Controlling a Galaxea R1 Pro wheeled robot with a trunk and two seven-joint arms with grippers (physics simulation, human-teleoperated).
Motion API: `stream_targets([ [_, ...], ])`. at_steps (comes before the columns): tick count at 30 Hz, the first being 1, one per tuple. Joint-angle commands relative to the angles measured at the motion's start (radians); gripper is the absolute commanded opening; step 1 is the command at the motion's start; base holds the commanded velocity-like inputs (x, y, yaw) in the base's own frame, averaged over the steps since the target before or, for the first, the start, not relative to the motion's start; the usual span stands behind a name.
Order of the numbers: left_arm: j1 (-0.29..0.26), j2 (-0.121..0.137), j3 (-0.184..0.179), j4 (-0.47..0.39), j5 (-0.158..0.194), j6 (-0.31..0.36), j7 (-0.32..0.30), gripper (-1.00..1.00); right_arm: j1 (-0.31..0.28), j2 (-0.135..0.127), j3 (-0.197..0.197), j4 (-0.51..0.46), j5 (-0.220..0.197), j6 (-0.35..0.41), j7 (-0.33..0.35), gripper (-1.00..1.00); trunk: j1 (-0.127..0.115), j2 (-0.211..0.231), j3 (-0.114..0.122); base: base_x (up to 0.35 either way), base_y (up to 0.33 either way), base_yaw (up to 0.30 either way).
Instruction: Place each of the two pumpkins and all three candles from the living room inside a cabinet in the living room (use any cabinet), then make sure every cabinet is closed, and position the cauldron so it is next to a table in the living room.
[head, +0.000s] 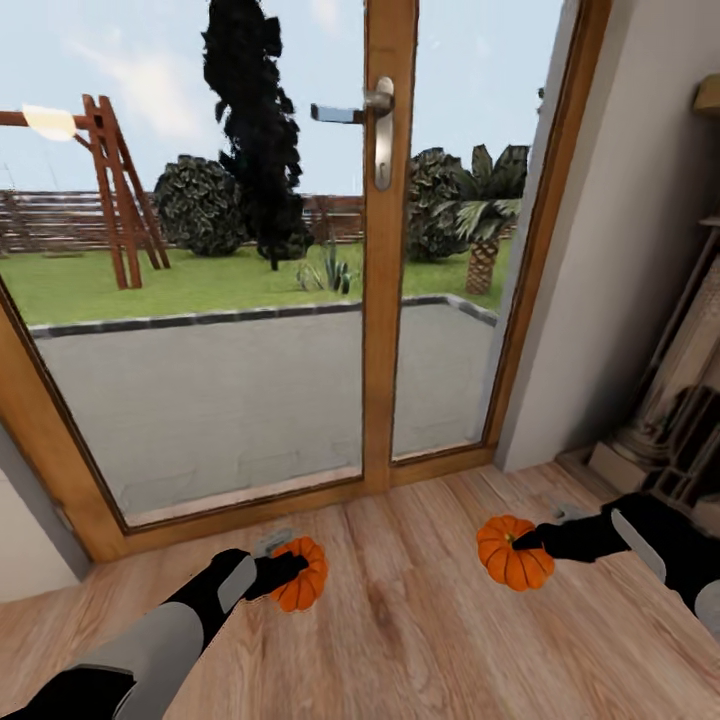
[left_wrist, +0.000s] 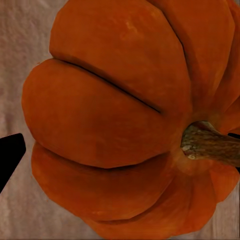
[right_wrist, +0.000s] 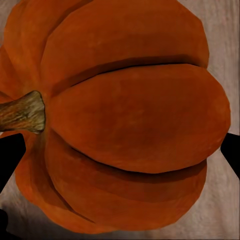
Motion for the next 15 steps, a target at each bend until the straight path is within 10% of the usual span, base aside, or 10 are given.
stream_targets([
  [1,0.0,0.008,-0.008,-0.003,0.01,0.003,-0.004,-1.0,-0.001,0.006,0.003,0.004,-0.008,0.002,0.003,-1.0,-0.001,0.0,0.004,-0.001,0.0,-0.265],
  [15,0.0,0.07,-0.006,0.002,0.01,0.001,-0.102,-1.0,-0.001,0.088,0.007,0.024,-0.002,-0.057,0.001,-1.0,-0.007,0.003,0.069,0.0,0.0,-0.267],
])
